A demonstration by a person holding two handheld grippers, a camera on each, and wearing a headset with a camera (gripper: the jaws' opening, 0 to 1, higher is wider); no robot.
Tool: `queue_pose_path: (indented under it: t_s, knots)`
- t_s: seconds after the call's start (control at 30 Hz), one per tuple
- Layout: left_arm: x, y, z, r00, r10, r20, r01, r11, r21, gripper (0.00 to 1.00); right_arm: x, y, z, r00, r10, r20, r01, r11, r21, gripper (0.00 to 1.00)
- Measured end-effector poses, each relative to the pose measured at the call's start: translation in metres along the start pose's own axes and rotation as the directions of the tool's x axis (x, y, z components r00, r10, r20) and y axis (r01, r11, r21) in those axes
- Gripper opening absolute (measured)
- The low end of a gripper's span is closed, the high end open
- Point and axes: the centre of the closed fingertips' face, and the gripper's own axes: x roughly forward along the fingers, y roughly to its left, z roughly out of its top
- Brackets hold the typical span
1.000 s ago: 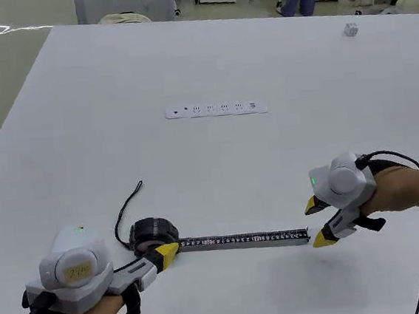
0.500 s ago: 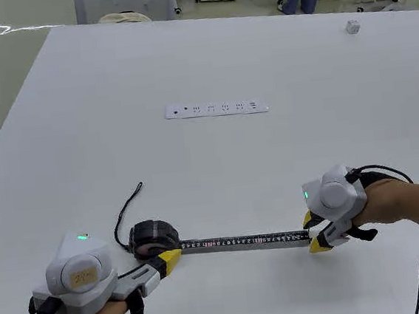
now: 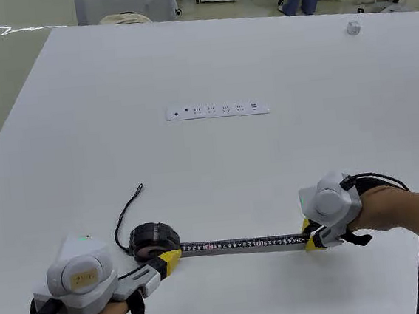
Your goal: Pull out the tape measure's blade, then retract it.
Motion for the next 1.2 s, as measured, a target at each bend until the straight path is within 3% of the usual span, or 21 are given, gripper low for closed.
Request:
queue_pose_path:
  t_s: [0.17,0.4,0.57,0.7,0.93,1.13,1.2]
  knots:
    - [0.006,0.000,0.000,1.0000,0.001,-0.005,-0.001,1.000,-0.010,0.97,0.001,0.000,0.000,0.9996,0.005,-0.026,-0.005,1.000,0.027,0.15]
    - [0.015,-0.002,0.000,0.9999,0.013,-0.006,-0.013,1.000,-0.025,0.94,0.002,0.002,0.000,0.9963,0.031,-0.080,-0.031,1.000,0.001,0.15]
    - [0.024,0.002,-0.009,0.9975,0.064,-0.028,-0.066,0.996,-0.063,0.92,0.003,0.001,-0.001,0.9923,0.039,-0.117,-0.042,0.999,-0.019,0.15]
    - [0.030,-0.003,-0.015,0.9968,0.069,-0.040,-0.072,0.993,-0.095,0.91,0.003,0.000,-0.003,0.9929,0.045,-0.110,-0.045,0.999,0.002,0.15]
    - [0.038,-0.007,-0.013,0.9959,0.081,-0.040,-0.085,0.990,-0.116,0.84,0.002,0.001,-0.002,0.9942,0.033,-0.103,-0.031,0.999,0.016,0.15]
    - [0.050,-0.011,-0.013,0.9943,0.089,-0.058,-0.095,0.989,-0.109,0.81,0.003,0.000,-0.003,0.9936,0.028,-0.110,-0.023,0.998,0.050,0.15]
    - [0.055,-0.013,-0.019,0.9927,0.091,-0.078,-0.098,0.991,-0.087,0.79,0.003,0.000,-0.003,0.9932,0.028,-0.113,-0.022,0.998,0.054,0.15]
